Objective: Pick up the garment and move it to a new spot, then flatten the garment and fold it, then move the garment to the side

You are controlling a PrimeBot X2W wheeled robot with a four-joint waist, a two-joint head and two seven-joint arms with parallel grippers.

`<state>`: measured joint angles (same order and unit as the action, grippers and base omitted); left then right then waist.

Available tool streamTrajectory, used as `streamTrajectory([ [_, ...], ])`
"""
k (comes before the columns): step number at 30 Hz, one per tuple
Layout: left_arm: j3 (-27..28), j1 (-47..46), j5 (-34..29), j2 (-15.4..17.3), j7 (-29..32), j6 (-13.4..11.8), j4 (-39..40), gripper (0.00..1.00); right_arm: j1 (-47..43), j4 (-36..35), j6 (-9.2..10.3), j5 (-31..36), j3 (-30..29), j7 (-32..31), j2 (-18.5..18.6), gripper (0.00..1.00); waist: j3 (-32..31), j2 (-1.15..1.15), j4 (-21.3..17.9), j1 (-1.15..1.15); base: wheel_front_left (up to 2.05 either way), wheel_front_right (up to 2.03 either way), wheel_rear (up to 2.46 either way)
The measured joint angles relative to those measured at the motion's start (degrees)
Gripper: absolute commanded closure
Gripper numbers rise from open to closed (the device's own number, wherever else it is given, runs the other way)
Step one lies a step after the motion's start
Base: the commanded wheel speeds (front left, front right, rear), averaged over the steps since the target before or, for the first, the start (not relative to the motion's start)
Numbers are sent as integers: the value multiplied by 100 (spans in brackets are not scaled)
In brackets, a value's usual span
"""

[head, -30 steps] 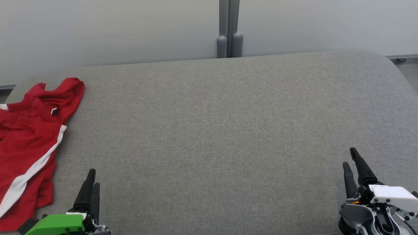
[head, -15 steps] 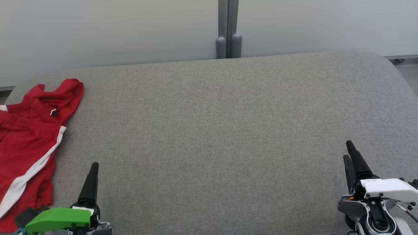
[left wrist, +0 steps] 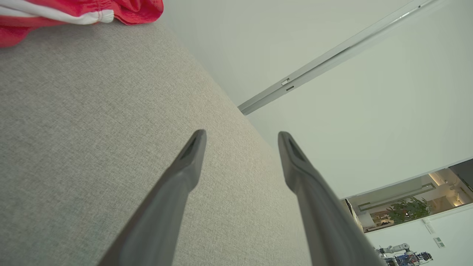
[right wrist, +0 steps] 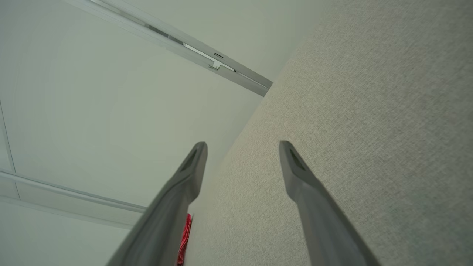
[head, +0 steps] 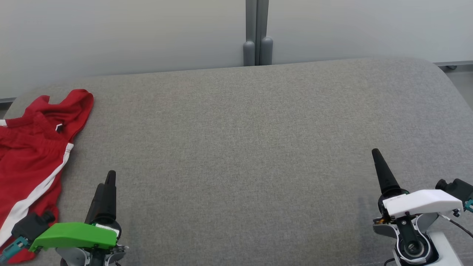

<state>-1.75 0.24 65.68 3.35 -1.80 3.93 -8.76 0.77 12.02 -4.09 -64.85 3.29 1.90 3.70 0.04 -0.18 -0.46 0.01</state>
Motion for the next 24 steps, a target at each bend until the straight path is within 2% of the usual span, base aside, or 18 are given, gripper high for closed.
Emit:
streamTrajectory([
  [24,-331,236,-2208,58,-390,-402,457,0,-1,-222,337,2029,631,375,11,0,16,0,-37,0,0,0,0],
])
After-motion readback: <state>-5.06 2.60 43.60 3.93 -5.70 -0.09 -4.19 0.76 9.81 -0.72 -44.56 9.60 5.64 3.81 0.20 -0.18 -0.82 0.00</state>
